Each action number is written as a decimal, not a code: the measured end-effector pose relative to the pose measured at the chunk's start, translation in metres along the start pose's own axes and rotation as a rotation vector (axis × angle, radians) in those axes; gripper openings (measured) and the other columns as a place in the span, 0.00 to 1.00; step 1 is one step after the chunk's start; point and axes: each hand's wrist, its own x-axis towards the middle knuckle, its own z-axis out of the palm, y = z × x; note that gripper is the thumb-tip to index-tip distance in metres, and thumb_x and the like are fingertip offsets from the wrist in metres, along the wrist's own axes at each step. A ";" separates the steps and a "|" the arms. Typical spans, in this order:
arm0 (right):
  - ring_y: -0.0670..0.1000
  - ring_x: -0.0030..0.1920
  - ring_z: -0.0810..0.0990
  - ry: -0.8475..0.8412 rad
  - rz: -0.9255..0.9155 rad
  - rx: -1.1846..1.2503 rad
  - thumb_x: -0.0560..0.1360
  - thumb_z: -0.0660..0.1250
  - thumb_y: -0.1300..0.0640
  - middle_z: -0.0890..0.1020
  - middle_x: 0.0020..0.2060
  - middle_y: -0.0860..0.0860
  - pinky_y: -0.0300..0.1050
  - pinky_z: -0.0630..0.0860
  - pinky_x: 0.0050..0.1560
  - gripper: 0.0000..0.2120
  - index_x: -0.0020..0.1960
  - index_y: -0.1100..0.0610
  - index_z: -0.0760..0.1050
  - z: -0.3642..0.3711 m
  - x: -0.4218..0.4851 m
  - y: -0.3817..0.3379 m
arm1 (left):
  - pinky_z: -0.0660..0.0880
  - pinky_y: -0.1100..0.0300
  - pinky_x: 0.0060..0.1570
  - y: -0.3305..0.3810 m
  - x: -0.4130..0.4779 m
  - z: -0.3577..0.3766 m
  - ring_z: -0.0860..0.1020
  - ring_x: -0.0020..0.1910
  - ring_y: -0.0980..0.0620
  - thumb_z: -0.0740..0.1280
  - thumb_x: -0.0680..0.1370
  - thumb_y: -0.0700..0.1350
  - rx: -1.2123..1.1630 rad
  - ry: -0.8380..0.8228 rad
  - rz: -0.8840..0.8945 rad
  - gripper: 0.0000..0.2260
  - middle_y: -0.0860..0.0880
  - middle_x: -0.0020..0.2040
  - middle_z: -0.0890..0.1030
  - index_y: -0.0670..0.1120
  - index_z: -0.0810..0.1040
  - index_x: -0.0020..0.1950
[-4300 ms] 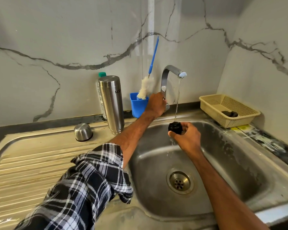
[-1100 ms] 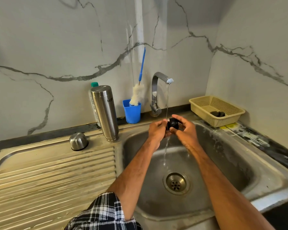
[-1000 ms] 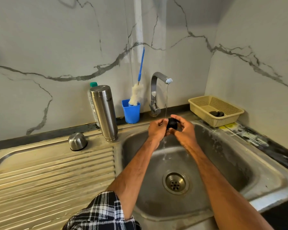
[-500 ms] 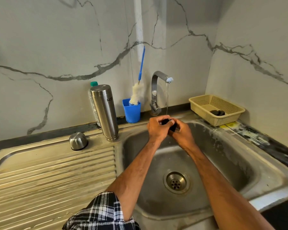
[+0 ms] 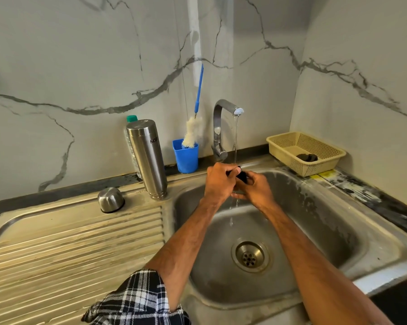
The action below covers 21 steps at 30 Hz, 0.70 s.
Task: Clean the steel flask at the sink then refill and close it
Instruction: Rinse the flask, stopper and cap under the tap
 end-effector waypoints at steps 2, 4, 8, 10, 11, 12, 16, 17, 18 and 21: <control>0.54 0.45 0.87 0.036 -0.026 -0.056 0.76 0.72 0.60 0.85 0.51 0.56 0.57 0.84 0.48 0.15 0.62 0.60 0.78 0.000 0.001 0.002 | 0.74 0.74 0.44 0.001 0.001 0.001 0.83 0.40 0.58 0.70 0.81 0.45 0.021 0.029 -0.015 0.07 0.50 0.42 0.87 0.45 0.87 0.51; 0.52 0.44 0.87 0.073 -0.054 -0.120 0.75 0.74 0.58 0.86 0.48 0.54 0.56 0.85 0.46 0.15 0.60 0.60 0.80 0.000 0.000 0.002 | 0.77 0.66 0.47 0.001 0.001 0.002 0.83 0.41 0.57 0.71 0.80 0.46 0.046 0.052 -0.043 0.06 0.50 0.42 0.87 0.46 0.87 0.51; 0.51 0.45 0.86 0.149 -0.091 -0.204 0.71 0.79 0.57 0.85 0.47 0.52 0.54 0.85 0.45 0.17 0.58 0.58 0.81 0.001 -0.001 0.000 | 0.80 0.54 0.49 0.002 0.004 0.003 0.82 0.45 0.52 0.75 0.77 0.50 0.157 0.121 -0.098 0.06 0.52 0.42 0.86 0.49 0.88 0.49; 0.48 0.44 0.85 0.196 -0.127 -0.290 0.69 0.79 0.55 0.85 0.47 0.49 0.50 0.85 0.45 0.18 0.58 0.56 0.81 0.001 -0.001 -0.002 | 0.81 0.57 0.45 0.004 0.004 0.001 0.82 0.41 0.55 0.76 0.76 0.50 0.125 0.157 -0.122 0.06 0.53 0.40 0.86 0.49 0.88 0.48; 0.46 0.44 0.84 0.219 -0.151 -0.341 0.69 0.80 0.54 0.85 0.47 0.48 0.45 0.83 0.45 0.19 0.57 0.55 0.82 0.001 -0.002 -0.004 | 0.81 0.59 0.42 0.005 0.003 0.000 0.82 0.39 0.56 0.76 0.75 0.50 0.095 0.171 -0.135 0.06 0.53 0.38 0.86 0.48 0.88 0.48; 0.44 0.45 0.83 0.241 -0.179 -0.380 0.68 0.80 0.53 0.85 0.47 0.46 0.39 0.81 0.45 0.19 0.58 0.54 0.82 0.000 -0.003 -0.006 | 0.81 0.60 0.40 0.005 0.003 -0.001 0.82 0.37 0.57 0.77 0.75 0.49 0.061 0.177 -0.145 0.06 0.53 0.37 0.85 0.48 0.87 0.47; 0.43 0.54 0.76 0.287 -0.228 -0.427 0.67 0.80 0.57 0.82 0.54 0.47 0.30 0.69 0.52 0.25 0.63 0.55 0.79 0.000 -0.006 -0.011 | 0.76 0.68 0.35 -0.004 0.000 0.000 0.80 0.32 0.60 0.76 0.76 0.47 -0.049 0.139 -0.145 0.05 0.55 0.33 0.83 0.45 0.87 0.44; 0.43 0.55 0.75 0.286 -0.223 -0.421 0.67 0.80 0.58 0.82 0.56 0.48 0.33 0.69 0.54 0.27 0.64 0.55 0.78 0.000 -0.007 -0.012 | 0.74 0.70 0.33 -0.007 -0.001 0.001 0.79 0.30 0.60 0.75 0.77 0.47 -0.063 0.128 -0.147 0.06 0.56 0.32 0.82 0.46 0.86 0.43; 0.43 0.56 0.75 0.279 -0.222 -0.420 0.67 0.80 0.59 0.82 0.57 0.49 0.35 0.70 0.56 0.27 0.65 0.55 0.78 0.001 -0.007 -0.012 | 0.73 0.70 0.32 -0.009 -0.002 0.001 0.79 0.29 0.60 0.75 0.77 0.47 -0.078 0.120 -0.149 0.06 0.56 0.31 0.82 0.46 0.86 0.41; 0.43 0.55 0.76 0.243 -0.243 -0.418 0.69 0.79 0.59 0.82 0.56 0.48 0.38 0.73 0.57 0.25 0.64 0.54 0.78 0.003 -0.008 -0.012 | 0.75 0.66 0.32 -0.013 -0.003 0.003 0.79 0.30 0.56 0.75 0.77 0.48 -0.119 0.126 -0.162 0.09 0.52 0.31 0.82 0.48 0.83 0.37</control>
